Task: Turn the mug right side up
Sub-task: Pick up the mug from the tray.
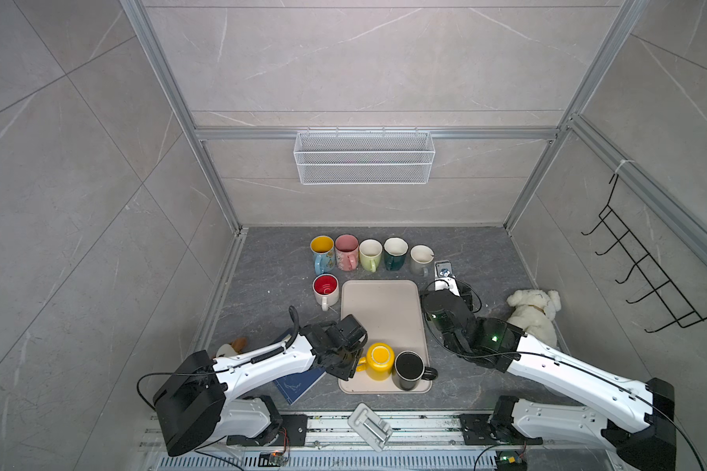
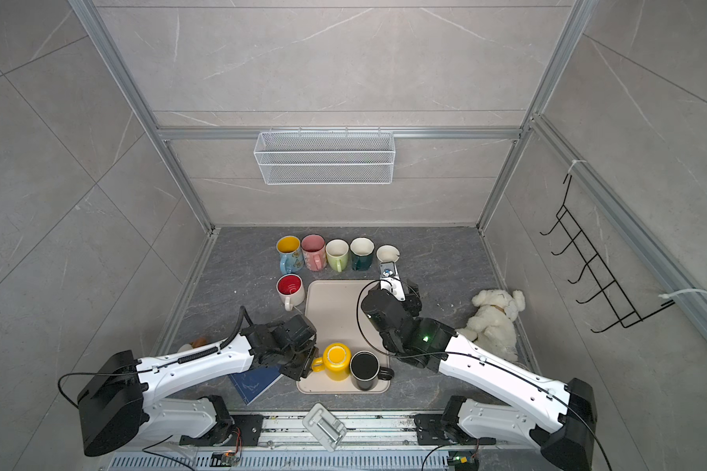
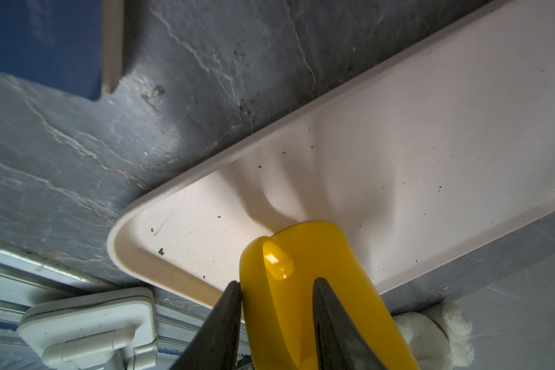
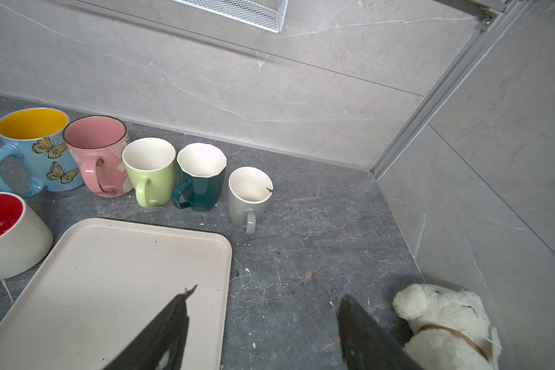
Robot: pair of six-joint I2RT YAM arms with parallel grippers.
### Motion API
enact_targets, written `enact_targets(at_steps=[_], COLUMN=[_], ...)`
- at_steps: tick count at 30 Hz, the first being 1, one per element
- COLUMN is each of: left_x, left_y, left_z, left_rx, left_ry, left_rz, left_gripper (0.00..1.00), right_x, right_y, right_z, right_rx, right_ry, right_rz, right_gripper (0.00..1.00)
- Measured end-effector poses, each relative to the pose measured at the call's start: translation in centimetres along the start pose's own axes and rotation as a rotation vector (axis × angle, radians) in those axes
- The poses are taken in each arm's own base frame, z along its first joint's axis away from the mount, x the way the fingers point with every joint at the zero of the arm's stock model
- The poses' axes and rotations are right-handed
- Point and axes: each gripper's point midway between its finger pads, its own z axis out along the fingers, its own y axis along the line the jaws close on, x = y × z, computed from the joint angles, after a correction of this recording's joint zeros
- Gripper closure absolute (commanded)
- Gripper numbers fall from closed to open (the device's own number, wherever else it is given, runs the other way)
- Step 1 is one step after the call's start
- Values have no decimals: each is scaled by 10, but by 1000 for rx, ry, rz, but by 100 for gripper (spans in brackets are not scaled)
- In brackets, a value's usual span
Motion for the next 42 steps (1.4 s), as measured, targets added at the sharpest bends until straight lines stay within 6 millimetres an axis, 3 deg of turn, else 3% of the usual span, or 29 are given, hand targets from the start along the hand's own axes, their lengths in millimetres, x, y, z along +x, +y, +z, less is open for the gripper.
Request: enact_targets(at_steps=[11,33,42], left_x=[0,17,23], left_y=[-1,-22,-30], left_z=[1,-2,2], left_rx=[-1,6,32], left_ry=[-3,31,57], left_rz=[-1,2,0], left_gripper=[60,60,89], right_x=[2,11,13], right_y=[1,1,0], right_z=[2,5,6], right_rx=[3,7,9], right_ry=[6,23,24], right_rz=[3,-1,3], right_gripper=[24,24,24])
